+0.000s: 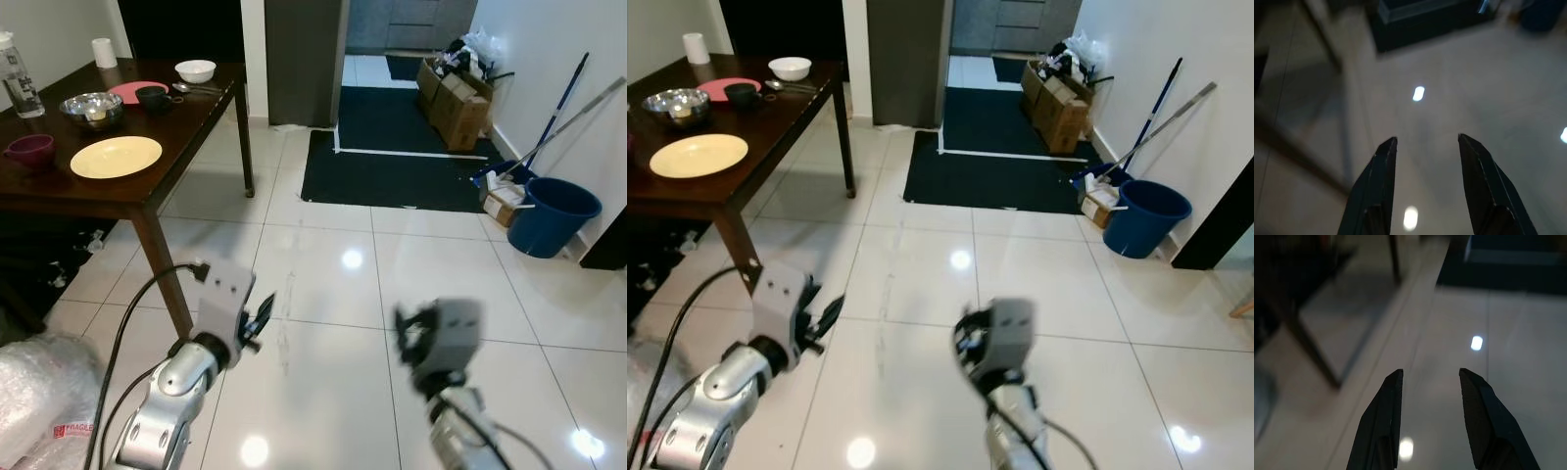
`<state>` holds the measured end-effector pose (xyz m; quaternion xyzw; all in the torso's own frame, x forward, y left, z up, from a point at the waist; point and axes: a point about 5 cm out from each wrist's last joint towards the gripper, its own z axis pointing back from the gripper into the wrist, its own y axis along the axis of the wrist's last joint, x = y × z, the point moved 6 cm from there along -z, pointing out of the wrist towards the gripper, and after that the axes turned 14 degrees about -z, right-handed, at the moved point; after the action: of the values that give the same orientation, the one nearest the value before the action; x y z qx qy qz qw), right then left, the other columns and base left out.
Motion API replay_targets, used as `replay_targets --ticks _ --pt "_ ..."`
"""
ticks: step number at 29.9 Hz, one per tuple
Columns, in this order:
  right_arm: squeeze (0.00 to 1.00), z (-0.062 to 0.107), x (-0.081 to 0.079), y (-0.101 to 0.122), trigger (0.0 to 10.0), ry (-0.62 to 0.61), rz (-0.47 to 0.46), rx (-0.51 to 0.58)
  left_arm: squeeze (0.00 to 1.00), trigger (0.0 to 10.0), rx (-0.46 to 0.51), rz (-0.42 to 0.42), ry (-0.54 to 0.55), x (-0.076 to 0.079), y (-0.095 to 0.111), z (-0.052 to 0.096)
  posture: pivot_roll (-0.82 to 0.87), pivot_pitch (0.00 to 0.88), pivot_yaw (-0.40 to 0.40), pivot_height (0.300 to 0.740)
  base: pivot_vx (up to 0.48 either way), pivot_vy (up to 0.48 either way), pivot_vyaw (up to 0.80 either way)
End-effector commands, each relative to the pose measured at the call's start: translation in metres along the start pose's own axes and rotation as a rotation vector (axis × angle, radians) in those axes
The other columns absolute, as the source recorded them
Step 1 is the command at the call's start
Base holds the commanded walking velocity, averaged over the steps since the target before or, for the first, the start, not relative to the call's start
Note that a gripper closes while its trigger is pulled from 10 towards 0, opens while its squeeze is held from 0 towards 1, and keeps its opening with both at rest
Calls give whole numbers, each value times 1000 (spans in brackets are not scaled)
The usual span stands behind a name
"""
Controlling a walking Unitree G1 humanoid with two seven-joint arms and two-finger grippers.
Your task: Setting the table
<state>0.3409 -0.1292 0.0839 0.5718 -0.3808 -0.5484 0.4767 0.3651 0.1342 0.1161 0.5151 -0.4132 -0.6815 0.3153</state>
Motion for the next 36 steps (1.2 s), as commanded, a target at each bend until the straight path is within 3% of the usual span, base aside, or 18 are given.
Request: replay_targets --ticks 1,2,3,4,7,14,22,36 --pt "0 3 1 -9 10000 5 12 -25 0 10000 -51 -9 17 -1 -17 3 96 112 78 740 0 0 0" --pt "0 3 1 -9 10000 5 12 -25 0 10000 -51 -9 17 -1 -17 3 96 112 78 740 0 0 0" --pt "0 6 6 -19 10000 -10 10 -48 0 10000 -113 -5 47 -6 -38 8 95 113 58 740 0 0 0" --pt "0 6 6 -19 10000 -10 10 -48 0 10000 -113 -5 47 -6 -38 8 95 113 58 740 0 0 0" --pt "0 10 15 -39 10000 -23 5 -107 0 10000 -178 4 53 -4 -64 18 97 111 45 740 0 0 0" --pt "0 13 18 -58 10000 7 19 -172 0 10000 -211 -4 51 9 -81 20 84 107 26 740 0 0 0" --pt "0 12 23 -56 10000 1 29 -158 0 10000 -159 -41 37 21 -74 17 69 109 16 740 417 0 0" --pt "0 13 29 -60 10000 -16 35 -160 0 10000 -104 -59 25 26 -65 11 58 110 22 740 458 0 0"
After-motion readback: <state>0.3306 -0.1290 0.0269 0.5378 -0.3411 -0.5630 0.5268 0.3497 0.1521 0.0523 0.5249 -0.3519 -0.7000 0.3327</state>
